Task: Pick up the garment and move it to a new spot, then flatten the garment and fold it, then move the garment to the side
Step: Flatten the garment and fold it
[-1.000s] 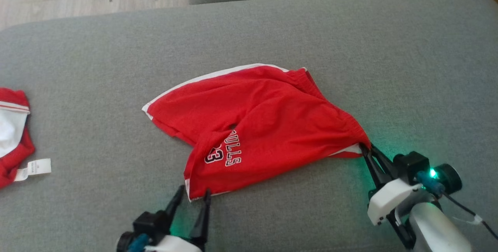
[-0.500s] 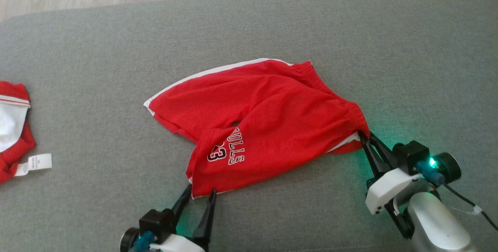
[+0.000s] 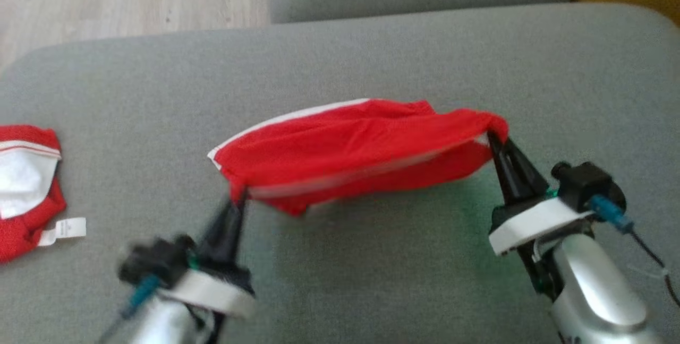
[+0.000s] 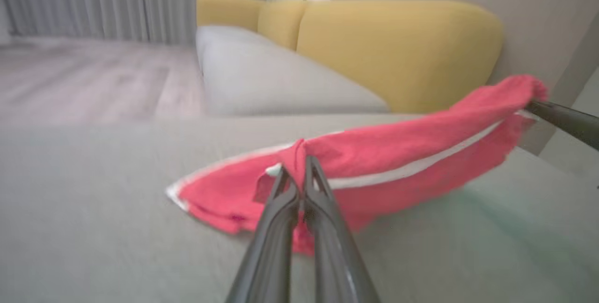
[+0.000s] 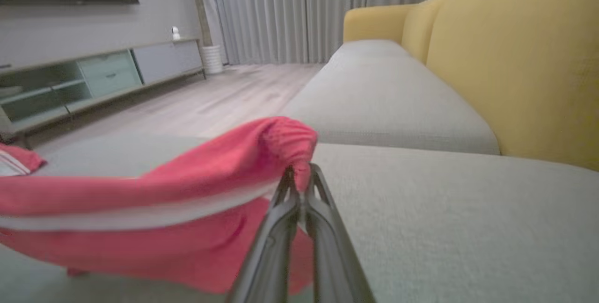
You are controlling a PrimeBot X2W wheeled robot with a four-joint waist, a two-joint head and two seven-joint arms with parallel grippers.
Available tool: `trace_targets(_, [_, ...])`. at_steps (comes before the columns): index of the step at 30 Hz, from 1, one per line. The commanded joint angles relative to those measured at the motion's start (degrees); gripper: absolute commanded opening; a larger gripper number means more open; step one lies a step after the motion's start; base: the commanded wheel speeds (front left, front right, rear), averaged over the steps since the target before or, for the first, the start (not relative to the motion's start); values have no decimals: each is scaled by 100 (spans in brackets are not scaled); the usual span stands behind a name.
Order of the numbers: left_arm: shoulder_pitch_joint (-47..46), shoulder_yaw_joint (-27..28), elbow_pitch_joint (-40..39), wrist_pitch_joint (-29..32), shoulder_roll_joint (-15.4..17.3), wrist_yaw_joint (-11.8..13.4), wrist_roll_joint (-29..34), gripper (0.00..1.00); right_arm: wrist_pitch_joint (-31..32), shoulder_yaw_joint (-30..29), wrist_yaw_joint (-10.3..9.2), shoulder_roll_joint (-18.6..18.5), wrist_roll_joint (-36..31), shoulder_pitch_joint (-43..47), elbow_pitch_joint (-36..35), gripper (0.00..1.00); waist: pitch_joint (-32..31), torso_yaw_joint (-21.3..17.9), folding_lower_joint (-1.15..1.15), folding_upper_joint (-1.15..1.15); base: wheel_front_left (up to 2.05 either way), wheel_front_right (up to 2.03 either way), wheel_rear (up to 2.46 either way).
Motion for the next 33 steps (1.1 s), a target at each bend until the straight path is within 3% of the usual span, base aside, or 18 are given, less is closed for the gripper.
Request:
trace_targets(1, [-530, 346, -416, -30, 215, 10, 97, 0, -38, 43, -5, 15, 151, -290, -340, 0, -191, 48, 0, 0, 0, 0, 0])
trace_targets(7, [-1521, 626, -1142, -30, 943, 10, 160, 0, -38, 100, -5, 23, 1170, -824, -1045, 0, -480, 52, 0, 0, 0, 0, 0])
trace_targets(14, [-2756, 590, -1276, 150, 1555, 10, -192, 0, 203, 168, -5, -241, 2238, -1697, -1635, 0, -516, 24, 0, 0, 0, 0, 0])
trace_targets(18, [-3356, 503, -1139, 639, 1614, 10, -376, 0, 569, 71, -5, -347, 2430, -2265, -1680, 0, -156, 16, 0, 0, 0, 0, 0])
trace_targets(22, [-3929, 464, -705, 757, 1498, 68, -393, 0, 780, 11, -5, -249, 2384, -2918, -1242, 0, 391, -2, 0, 0, 0, 0, 0])
trace_targets(29, [-5317, 573, 326, 72, 1193, 408, 83, 0, 184, -68, -5, -42, 1660, -4537, -57, 0, 1238, -20, 0, 0, 0, 0, 0])
trace_targets(33, [-5575, 681, 539, -23, 950, 419, 168, 0, -8, -255, -5, 47, 1431, -4949, 466, 0, 1326, 51, 0, 0, 0, 0, 0])
